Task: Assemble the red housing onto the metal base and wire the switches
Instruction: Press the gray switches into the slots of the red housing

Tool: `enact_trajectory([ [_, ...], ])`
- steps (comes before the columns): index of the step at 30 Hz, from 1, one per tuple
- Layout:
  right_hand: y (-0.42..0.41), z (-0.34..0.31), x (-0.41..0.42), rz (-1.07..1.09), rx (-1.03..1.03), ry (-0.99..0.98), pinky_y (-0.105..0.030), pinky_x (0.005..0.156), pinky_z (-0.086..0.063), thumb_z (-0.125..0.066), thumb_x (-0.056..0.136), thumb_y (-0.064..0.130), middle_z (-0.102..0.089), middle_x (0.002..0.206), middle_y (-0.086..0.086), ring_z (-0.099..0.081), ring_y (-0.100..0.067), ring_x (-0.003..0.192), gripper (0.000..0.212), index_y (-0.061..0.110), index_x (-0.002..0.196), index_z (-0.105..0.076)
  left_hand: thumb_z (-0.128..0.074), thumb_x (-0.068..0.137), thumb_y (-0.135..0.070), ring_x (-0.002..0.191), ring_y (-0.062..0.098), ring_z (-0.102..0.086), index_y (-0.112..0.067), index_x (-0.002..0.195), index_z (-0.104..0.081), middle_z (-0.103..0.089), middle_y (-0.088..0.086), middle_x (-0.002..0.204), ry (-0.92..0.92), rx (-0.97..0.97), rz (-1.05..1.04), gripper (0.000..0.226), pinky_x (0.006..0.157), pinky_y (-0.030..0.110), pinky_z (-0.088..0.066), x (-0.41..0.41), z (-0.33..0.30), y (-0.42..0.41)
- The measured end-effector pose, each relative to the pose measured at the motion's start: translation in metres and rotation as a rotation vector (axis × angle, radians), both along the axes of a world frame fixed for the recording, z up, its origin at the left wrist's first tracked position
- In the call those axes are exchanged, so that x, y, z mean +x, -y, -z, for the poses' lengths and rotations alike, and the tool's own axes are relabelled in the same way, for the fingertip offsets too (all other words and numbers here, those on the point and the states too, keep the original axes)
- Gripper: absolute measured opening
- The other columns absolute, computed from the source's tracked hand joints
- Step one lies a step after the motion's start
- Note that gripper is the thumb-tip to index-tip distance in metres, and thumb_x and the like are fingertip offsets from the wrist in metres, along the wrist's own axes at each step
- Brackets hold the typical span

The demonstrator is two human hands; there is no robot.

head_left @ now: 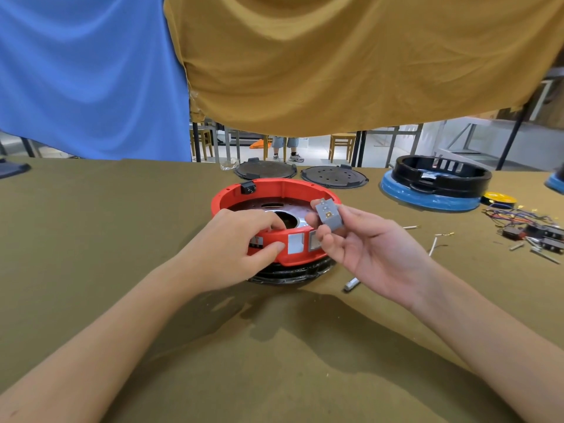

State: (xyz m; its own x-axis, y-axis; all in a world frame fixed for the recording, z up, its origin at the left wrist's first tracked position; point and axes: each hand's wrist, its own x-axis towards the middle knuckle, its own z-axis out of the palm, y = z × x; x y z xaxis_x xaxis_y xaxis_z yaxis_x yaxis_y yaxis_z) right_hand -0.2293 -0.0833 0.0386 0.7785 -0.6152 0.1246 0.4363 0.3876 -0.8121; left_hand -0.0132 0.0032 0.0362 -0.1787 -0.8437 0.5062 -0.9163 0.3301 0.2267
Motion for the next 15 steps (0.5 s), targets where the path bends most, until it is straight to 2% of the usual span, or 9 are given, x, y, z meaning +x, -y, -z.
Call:
enact_trajectory([
  [5, 0.0002, 0.0006, 0.0008, -0.013, -0.039, -0.025, -0.023, 0.064, -0.056, -0.05, 0.096, 0.018, -0.068, 0.103, -0.017, -0.062, -0.014, 0.07, 0.031, -0.001, 0.118, -0.061, -0.06, 0.092, -0.032, 0.086, -0.002, -0.06, -0.028, 0.104, -0.065, -0.064, -0.02, 0.092, -0.01, 0.005, 0.004, 0.014, 0.07, 0.007, -0.042, -0.0006, -0.0001, -0.0006],
  [9, 0.0008, 0.0042, 0.0034, -0.009, -0.054, -0.078, -0.022, 0.056, -0.051, -0.05, 0.096, 0.038, -0.069, 0.088, -0.011, -0.055, -0.011, 0.06, 0.047, 0.001, 0.124, -0.058, -0.062, 0.092, -0.031, 0.086, -0.001, -0.061, -0.028, 0.103, -0.065, -0.065, -0.019, 0.091, -0.009, 0.007, 0.0, 0.011, 0.07, 0.008, -0.042, -0.0004, -0.0009, -0.0008],
  [12, 0.0008, 0.0052, 0.0046, -0.028, -0.074, -0.113, -0.021, 0.051, -0.044, -0.043, 0.097, 0.049, -0.059, 0.073, -0.005, -0.048, -0.01, 0.056, 0.054, 0.002, 0.118, -0.061, -0.062, 0.092, -0.03, 0.085, -0.003, -0.06, -0.027, 0.102, -0.066, -0.066, -0.019, 0.091, -0.012, 0.01, 0.002, 0.011, 0.069, 0.006, -0.041, -0.0003, -0.0013, -0.0009],
  [15, 0.0017, 0.0073, 0.0041, -0.02, -0.1, -0.132, -0.021, 0.052, -0.042, -0.043, 0.097, 0.05, -0.054, 0.072, -0.003, -0.046, -0.011, 0.057, 0.053, 0.003, 0.114, -0.062, -0.063, 0.092, -0.03, 0.085, -0.003, -0.06, -0.027, 0.101, -0.066, -0.066, -0.019, 0.091, -0.014, 0.009, 0.002, 0.011, 0.069, 0.008, -0.042, 0.0, -0.0015, -0.0007],
])
